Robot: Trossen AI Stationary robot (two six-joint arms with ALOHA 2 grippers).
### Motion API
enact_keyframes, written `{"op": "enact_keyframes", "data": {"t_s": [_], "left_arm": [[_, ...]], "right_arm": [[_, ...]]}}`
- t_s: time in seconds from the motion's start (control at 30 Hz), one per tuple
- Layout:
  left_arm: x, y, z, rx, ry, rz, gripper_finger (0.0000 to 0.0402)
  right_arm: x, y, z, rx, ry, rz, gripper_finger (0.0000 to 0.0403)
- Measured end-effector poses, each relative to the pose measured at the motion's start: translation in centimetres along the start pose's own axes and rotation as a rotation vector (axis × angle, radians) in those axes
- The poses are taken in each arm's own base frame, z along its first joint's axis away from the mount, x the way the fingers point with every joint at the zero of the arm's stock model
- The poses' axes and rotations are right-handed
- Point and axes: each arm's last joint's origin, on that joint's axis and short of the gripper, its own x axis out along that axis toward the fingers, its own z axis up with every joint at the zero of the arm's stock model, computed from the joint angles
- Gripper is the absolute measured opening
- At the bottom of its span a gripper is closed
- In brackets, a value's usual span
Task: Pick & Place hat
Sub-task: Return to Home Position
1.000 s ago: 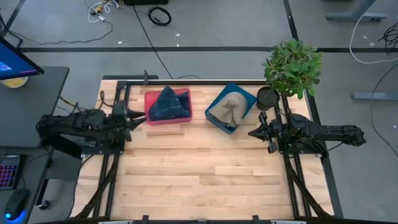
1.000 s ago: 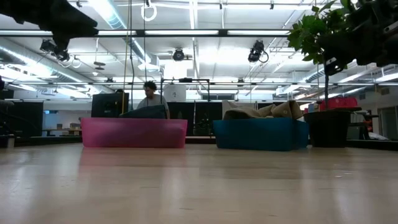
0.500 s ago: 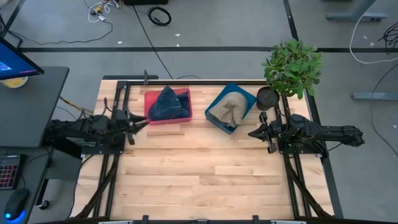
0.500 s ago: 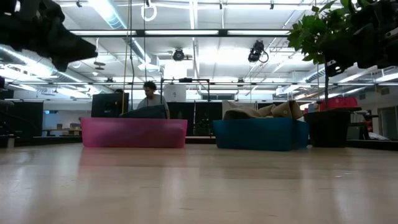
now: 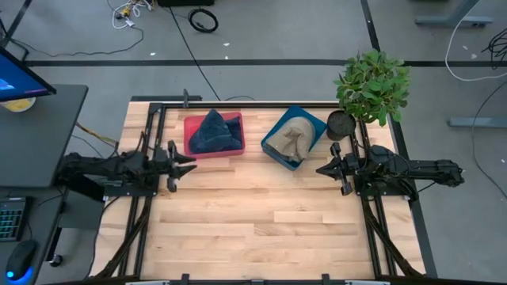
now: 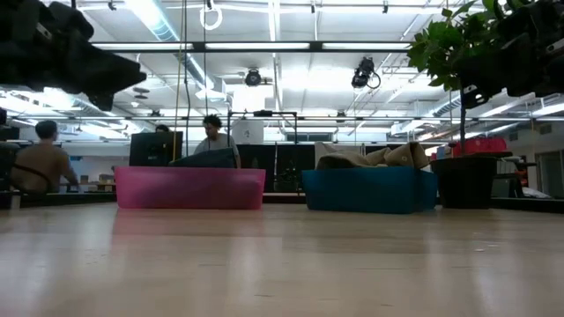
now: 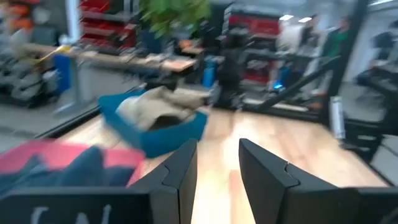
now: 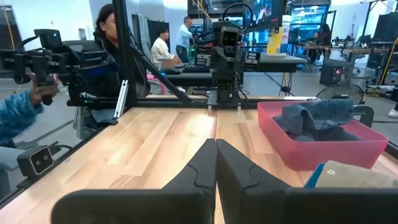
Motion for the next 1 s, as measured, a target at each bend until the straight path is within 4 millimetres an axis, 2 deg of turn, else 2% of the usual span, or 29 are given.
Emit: {"op": "enact_keyframes", "data": {"t_s": [0.3,0.63,0.83,1.0], "left_arm": [[0.16,-0.30,-0.46,0.051,-0.020,-0.107,0.0122],[0.16,-0.31,-0.50,0.021,-0.015,-0.113,0.0122],[0.16,-0.31,-0.52,-0.001,-0.013,-0.113,0.0122],[0.16,-0.31,-0.52,-0.001,-0.012,-0.114,0.0122]], "right_arm": [[0.01,-0.01,-0.28,0.012,0.017,0.000,0.0010],[0.02,-0.01,-0.46,0.037,0.034,-0.001,0.0010],[0.02,-0.01,-0.48,0.171,0.035,-0.004,0.0010],[0.02,-0.01,-0.48,0.195,0.035,-0.004,0.0010]]}}
